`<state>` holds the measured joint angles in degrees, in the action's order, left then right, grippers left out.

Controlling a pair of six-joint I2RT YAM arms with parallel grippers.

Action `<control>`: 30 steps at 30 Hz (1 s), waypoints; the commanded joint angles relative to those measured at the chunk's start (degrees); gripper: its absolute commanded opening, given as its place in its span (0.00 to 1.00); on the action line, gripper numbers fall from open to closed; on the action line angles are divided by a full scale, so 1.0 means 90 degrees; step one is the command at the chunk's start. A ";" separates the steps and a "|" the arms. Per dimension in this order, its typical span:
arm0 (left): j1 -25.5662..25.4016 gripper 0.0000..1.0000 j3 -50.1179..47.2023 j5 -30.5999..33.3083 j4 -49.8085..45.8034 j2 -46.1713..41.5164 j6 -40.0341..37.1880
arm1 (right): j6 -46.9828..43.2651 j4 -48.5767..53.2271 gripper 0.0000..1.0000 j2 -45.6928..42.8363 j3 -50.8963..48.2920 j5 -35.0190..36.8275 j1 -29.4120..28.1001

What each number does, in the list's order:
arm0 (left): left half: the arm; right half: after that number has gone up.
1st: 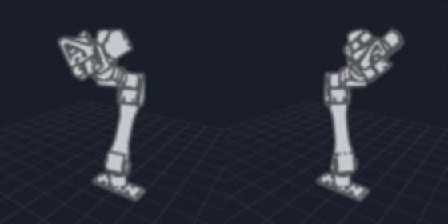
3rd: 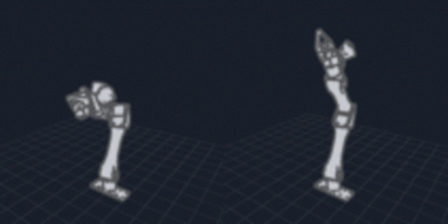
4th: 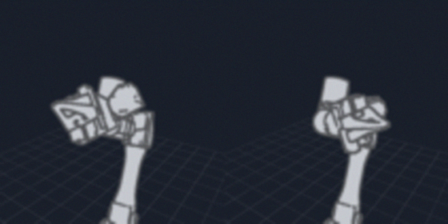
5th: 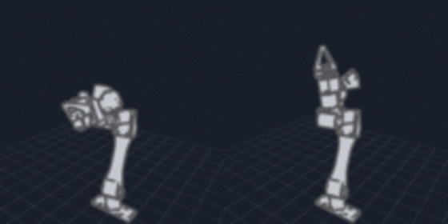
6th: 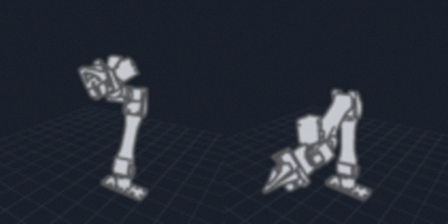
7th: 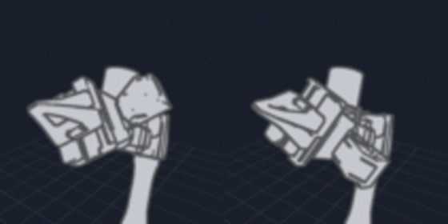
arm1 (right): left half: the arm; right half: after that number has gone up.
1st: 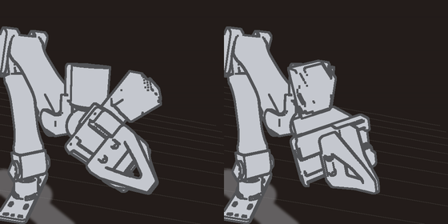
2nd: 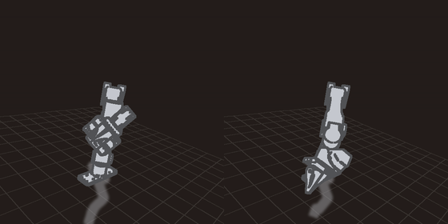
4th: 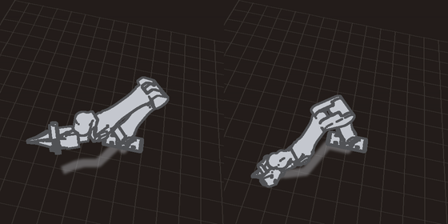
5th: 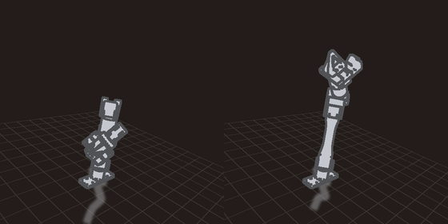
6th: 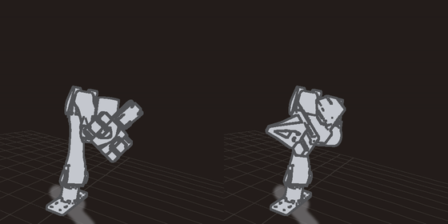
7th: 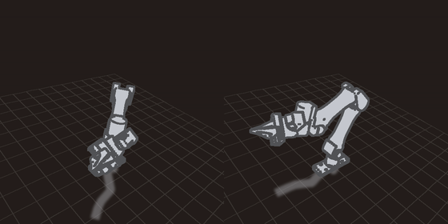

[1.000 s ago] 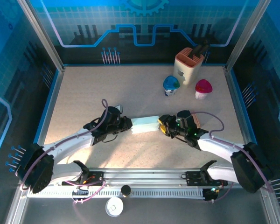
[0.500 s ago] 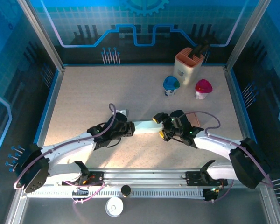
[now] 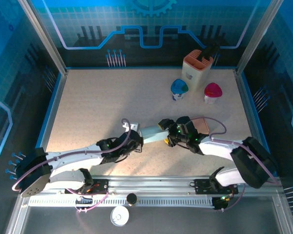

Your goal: Fold the paper box

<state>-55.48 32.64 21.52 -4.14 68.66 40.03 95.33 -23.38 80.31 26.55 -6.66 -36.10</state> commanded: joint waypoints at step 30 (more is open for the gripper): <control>0.1107 0.32 -0.0083 -0.0938 -0.0356 -0.1083 0.0282 | -0.1757 0.4800 0.91 -0.1326 0.1550 0.1323 -0.0593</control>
<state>-47.72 30.48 17.23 -5.21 60.64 42.06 85.06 12.80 70.78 37.41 0.86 -40.73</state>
